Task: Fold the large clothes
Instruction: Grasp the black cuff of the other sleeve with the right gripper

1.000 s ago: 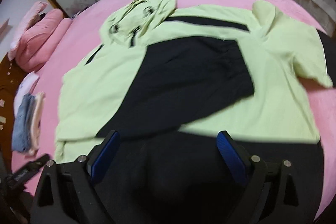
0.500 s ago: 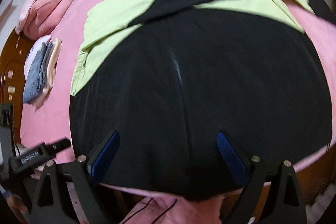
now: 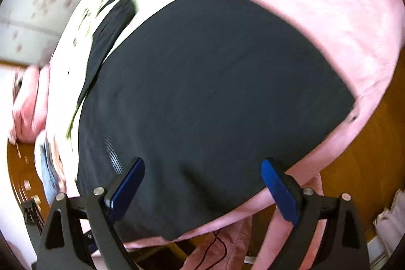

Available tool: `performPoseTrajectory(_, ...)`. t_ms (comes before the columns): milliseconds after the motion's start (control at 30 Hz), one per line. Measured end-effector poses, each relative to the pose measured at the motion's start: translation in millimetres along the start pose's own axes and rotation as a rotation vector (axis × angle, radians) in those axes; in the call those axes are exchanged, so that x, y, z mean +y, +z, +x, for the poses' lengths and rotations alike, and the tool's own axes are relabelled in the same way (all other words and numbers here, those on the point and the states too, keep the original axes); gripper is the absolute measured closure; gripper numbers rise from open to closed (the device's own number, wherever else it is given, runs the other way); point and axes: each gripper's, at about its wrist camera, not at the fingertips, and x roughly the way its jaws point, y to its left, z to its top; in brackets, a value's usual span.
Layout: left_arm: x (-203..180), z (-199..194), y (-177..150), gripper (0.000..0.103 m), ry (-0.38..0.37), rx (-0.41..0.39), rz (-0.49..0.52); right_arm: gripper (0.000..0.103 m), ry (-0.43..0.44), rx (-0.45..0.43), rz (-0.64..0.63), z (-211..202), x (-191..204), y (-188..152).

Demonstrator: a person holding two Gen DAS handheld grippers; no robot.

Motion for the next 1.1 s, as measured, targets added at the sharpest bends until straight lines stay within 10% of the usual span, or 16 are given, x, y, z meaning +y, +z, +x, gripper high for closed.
performPoseTrajectory(600,-383.1,-18.7,39.9,0.001,-0.058,-0.074,0.324,0.009,0.208,-0.139,0.196,-59.4,-146.8,242.3)
performPoseTrajectory(767,-419.2,-14.5,43.9,0.001,-0.031,-0.100,0.356,0.011,0.241,-0.265,0.234,-53.9,-166.9,306.1)
performPoseTrajectory(1100,-425.7,22.9,33.1,0.001,-0.007,-0.023,0.293,0.047,0.239,-0.287,0.216,-36.5,-196.7,389.4)
